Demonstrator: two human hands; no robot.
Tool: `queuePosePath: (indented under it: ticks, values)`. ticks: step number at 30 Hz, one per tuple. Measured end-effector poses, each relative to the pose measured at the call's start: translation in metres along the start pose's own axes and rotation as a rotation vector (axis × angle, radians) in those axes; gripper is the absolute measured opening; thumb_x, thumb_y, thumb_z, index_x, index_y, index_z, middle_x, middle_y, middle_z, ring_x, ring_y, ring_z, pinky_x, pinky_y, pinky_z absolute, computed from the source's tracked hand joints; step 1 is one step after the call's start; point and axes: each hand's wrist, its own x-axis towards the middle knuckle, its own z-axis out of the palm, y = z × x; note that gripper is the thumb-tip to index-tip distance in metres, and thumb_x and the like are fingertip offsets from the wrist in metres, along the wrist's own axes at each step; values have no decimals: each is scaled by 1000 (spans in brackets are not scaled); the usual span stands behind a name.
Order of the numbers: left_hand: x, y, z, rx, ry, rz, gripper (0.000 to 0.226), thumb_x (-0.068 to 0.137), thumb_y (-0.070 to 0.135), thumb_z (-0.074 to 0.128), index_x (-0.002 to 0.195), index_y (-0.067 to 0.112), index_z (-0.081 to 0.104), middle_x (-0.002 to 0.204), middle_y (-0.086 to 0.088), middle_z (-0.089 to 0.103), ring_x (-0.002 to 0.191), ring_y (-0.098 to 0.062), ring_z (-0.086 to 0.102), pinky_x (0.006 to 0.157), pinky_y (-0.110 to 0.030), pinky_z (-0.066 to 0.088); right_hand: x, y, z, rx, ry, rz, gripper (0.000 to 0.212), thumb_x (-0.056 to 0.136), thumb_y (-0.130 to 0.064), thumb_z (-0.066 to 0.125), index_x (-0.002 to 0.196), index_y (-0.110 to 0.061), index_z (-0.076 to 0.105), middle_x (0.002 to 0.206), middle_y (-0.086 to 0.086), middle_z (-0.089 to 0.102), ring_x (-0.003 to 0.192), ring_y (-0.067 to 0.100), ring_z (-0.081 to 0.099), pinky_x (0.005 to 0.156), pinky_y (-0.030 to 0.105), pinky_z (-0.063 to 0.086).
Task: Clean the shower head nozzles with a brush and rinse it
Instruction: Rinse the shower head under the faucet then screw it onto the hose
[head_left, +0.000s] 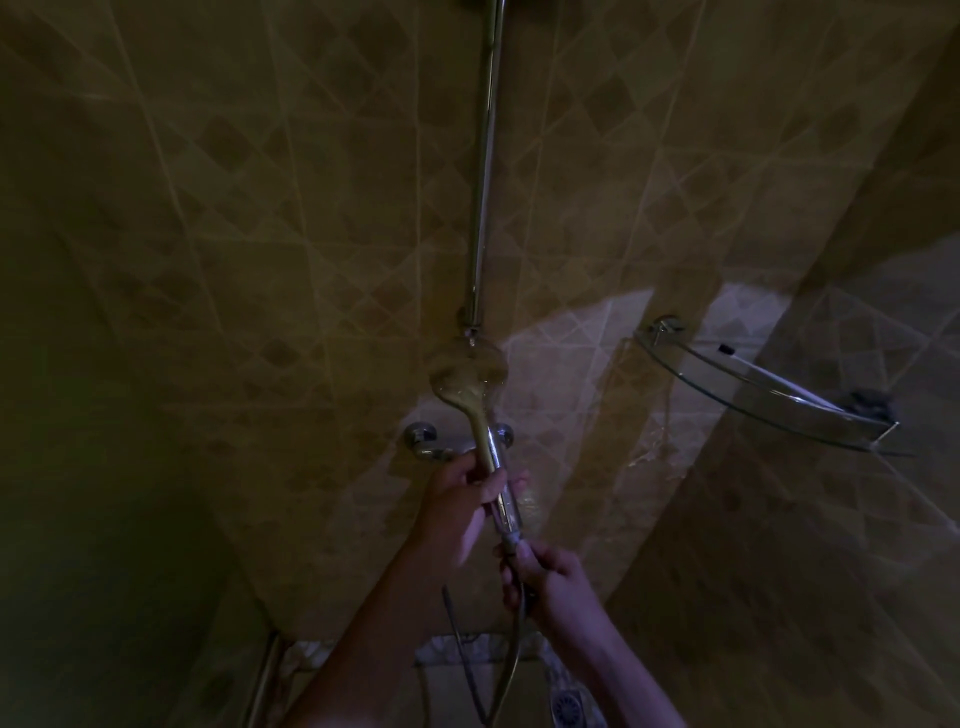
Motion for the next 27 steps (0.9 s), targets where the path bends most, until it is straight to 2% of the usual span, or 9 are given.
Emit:
queuePosePath:
  ticks: [5, 9, 12, 15, 18, 20, 22, 24, 27]
  values:
    - [-5, 5, -2, -20, -70, -7, 29, 88, -3, 53, 116, 4, 58, 94, -16, 72, 91, -32, 71, 81, -38, 55, 2, -1, 1, -20, -6, -22, 29, 100, -17, 46, 83, -1, 62, 65, 15, 49, 54, 20, 42, 55, 31, 29]
    - [-6, 5, 7, -120, -71, -31, 35, 83, 9, 60, 117, 0, 57, 88, -16, 69, 82, -28, 68, 76, -33, 56, 1, 1, 2, -25, -14, -11, 28, 100, -19, 48, 80, -6, 63, 66, 10, 55, 57, 18, 46, 56, 30, 32]
    - [-6, 2, 13, 68, 27, -11, 19, 84, 2, 68, 102, 2, 61, 78, -7, 59, 71, -16, 58, 64, -23, 52, -2, 0, 3, -32, -45, -22, 32, 99, -22, 49, 73, -12, 64, 66, 9, 57, 58, 18, 47, 57, 30, 34]
    - [-7, -2, 14, 165, 83, -1, 25, 83, -2, 67, 108, -2, 61, 76, -5, 58, 68, -11, 60, 62, -21, 51, -5, -2, 5, -54, -61, -43, 35, 100, -24, 48, 71, -12, 63, 63, 11, 54, 55, 18, 47, 55, 28, 34]
    - [-9, 1, 13, 94, 70, -3, 23, 84, -7, 63, 107, -1, 63, 87, -11, 65, 81, -20, 66, 71, -25, 56, -6, -3, 5, -48, -59, -39, 35, 100, -22, 48, 70, -10, 62, 60, 9, 54, 54, 18, 46, 53, 27, 34]
    - [-9, 3, 12, 36, 46, -21, 22, 85, -10, 58, 106, -3, 62, 95, -16, 66, 89, -29, 68, 81, -35, 59, -7, -2, 5, -48, -52, -40, 33, 100, -20, 47, 73, -8, 62, 61, 9, 54, 54, 17, 45, 52, 25, 34]
    - [-10, 4, 10, 18, 23, -31, 20, 87, -10, 54, 104, -3, 60, 93, -18, 69, 94, -38, 68, 91, -47, 55, -8, -1, 5, -35, -42, -42, 30, 100, -18, 47, 79, -5, 63, 65, 13, 52, 55, 17, 44, 53, 27, 32]
    - [-13, 4, 8, -2, 12, -45, 25, 88, -4, 54, 113, -1, 57, 93, -20, 70, 97, -44, 67, 94, -53, 51, -9, -1, 5, -21, -37, -47, 29, 100, -18, 47, 81, -3, 62, 69, 17, 50, 56, 19, 43, 55, 29, 31]
    - [-16, 4, 9, -84, -26, -81, 38, 87, 10, 53, 124, 2, 50, 102, -26, 66, 103, -48, 64, 91, -51, 48, -11, -3, 4, -2, -42, -57, 27, 100, -16, 47, 79, -5, 62, 71, 19, 49, 58, 20, 43, 58, 30, 32]
